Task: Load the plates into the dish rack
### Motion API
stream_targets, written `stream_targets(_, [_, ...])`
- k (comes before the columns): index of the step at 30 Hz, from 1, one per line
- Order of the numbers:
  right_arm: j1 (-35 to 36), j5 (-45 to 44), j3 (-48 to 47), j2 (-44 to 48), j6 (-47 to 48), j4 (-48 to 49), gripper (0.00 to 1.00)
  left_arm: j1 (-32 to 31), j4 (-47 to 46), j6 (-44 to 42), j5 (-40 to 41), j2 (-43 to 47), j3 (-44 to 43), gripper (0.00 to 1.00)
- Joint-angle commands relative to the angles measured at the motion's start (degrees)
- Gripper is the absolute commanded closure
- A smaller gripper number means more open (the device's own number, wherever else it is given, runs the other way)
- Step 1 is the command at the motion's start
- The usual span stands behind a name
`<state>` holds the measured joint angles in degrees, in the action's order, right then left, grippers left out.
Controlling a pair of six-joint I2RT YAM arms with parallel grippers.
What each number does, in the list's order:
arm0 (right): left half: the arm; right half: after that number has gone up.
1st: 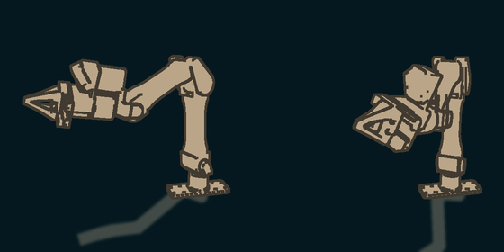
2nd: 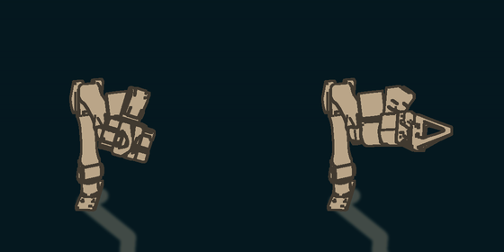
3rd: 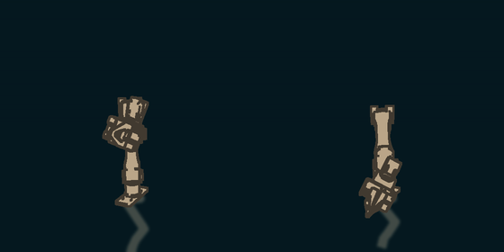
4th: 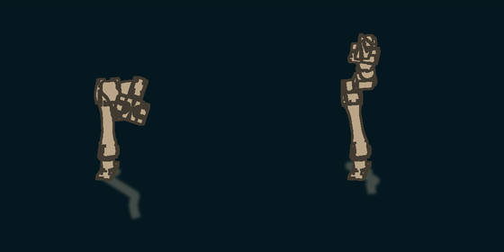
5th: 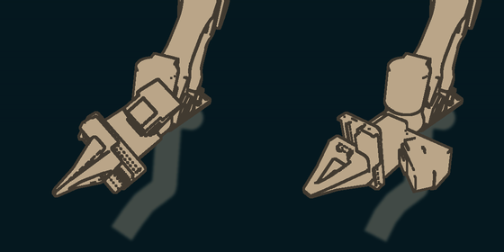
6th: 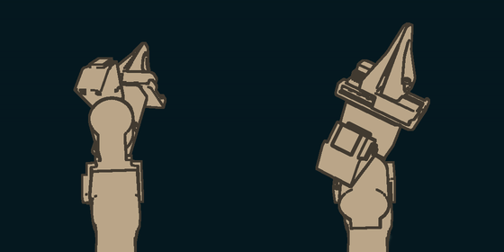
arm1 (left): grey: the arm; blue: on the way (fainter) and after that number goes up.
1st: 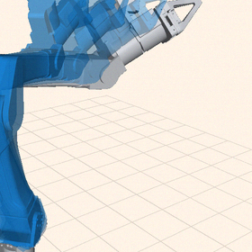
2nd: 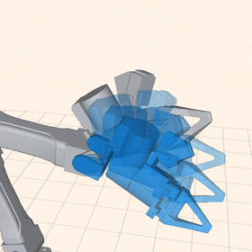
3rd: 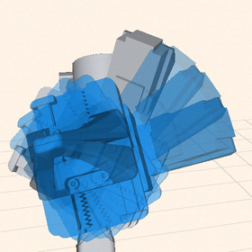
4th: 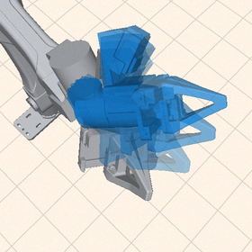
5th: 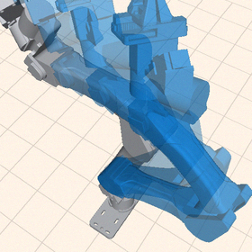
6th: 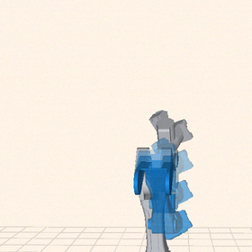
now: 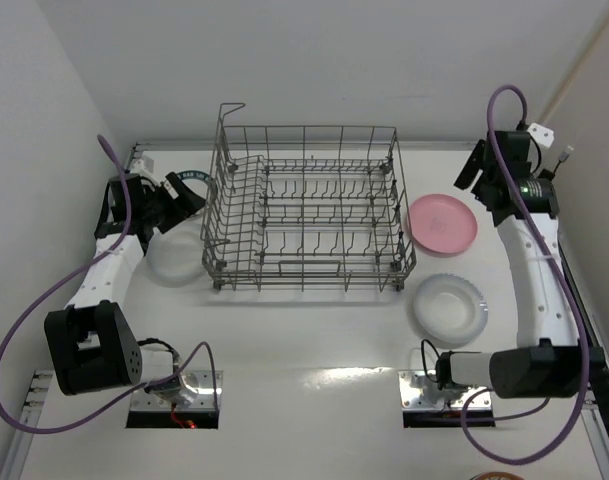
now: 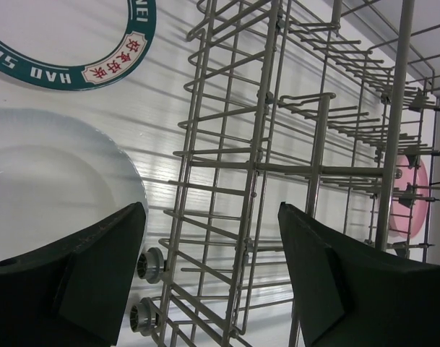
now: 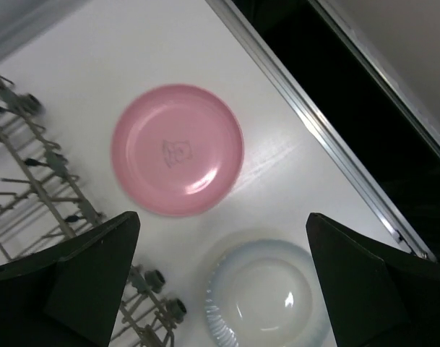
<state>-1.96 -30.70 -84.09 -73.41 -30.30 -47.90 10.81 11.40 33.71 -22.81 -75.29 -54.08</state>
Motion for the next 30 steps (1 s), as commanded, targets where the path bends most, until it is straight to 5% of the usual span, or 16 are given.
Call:
stream_targets(1, [-1.2,-0.4,0.5,-0.6,-2.9,-3.9,0.00,-0.3,-2.5,0.4,-1.4,1.5,0.6,0.28])
stream_targets(6, [-3.1,7.4,9.8,1.4,-6.8,2.4,0.00,-0.3,-2.5,0.4,-1.9,1.5,0.6,0.28])
stream_targets(16, [-19.3,25.6,26.5,-1.6,-10.7,20.1,0.00,-0.3,-3.7,0.9,-4.1,0.9,1.7,0.28])
stream_targets(24, [-26.0,31.2,27.8,-12.7,-7.8,25.5,0.00,-0.3,-4.2,1.4,-5.4,0.4,2.2,0.28])
stream_targets(30, [-29.2,41.6,27.8,-22.0,-7.2,30.2,0.12,-0.3,-4.7,2.0,-5.9,0.4,2.2,0.28])
